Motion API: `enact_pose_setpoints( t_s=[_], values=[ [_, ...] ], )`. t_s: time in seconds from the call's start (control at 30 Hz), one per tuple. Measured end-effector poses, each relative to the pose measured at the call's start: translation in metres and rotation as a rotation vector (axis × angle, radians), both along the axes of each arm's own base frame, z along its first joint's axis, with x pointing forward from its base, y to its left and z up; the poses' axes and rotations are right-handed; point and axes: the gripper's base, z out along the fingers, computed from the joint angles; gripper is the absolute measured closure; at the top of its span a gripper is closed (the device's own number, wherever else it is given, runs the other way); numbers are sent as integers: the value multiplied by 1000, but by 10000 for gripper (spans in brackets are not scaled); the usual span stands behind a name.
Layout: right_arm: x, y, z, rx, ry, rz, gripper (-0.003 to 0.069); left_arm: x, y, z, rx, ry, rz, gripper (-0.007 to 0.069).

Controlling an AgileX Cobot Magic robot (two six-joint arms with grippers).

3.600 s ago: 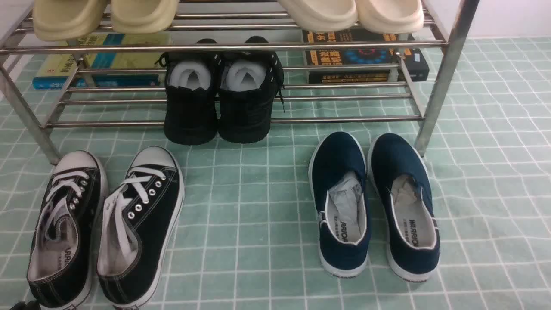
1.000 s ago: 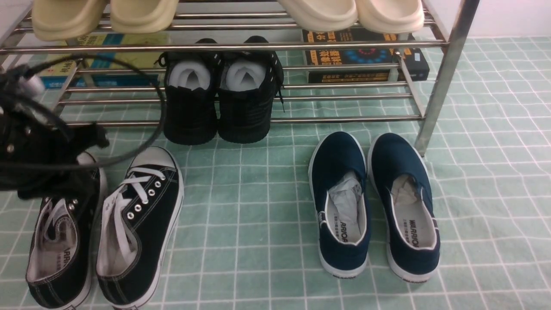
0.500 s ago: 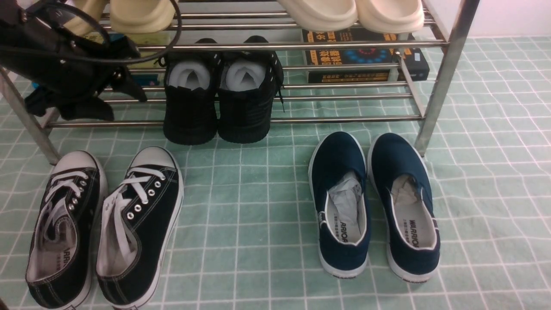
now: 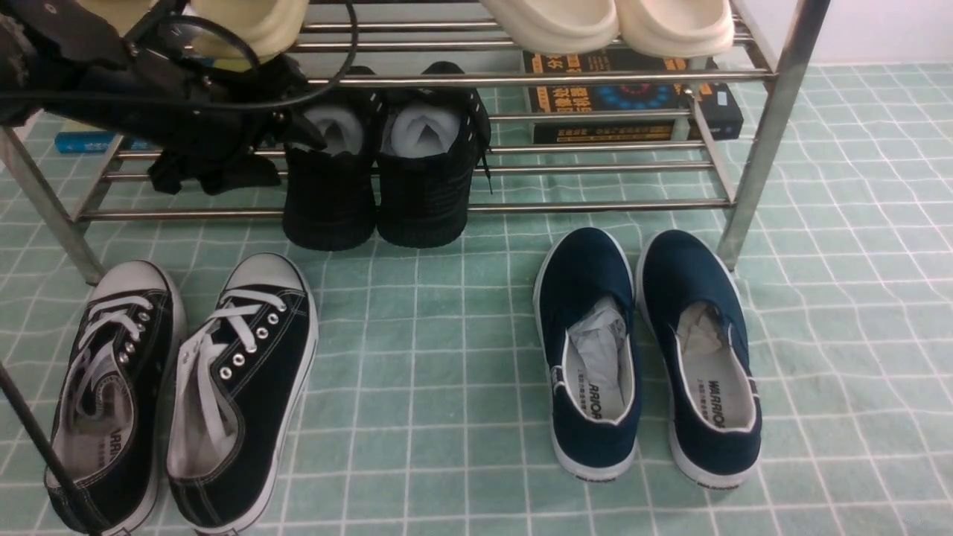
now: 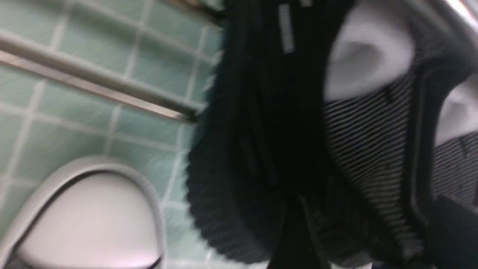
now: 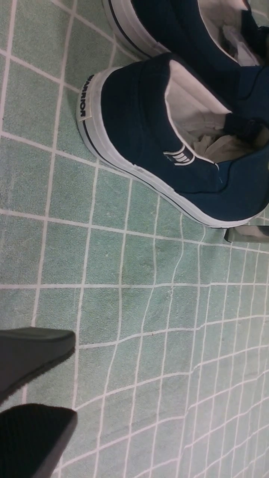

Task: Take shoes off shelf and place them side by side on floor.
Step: 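Grasp a shoe standing on the lower shelf of the shoe rack with the left gripper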

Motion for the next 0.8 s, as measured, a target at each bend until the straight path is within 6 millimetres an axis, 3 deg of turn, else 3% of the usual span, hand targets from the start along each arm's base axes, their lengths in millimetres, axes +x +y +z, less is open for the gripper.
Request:
enact_pose_setpoints(
  t_s=[0.13,0.57,0.8],
  values=[
    [0,0,0,0,0,0,419,8,-10,-7,24,-50,10,152],
    [0,0,0,0,0,0,419,13,2,-21,203,-32,40,152],
    [0,0,0,0,0,0,419,23,0,-38,192,-23,82,169]
  ],
)
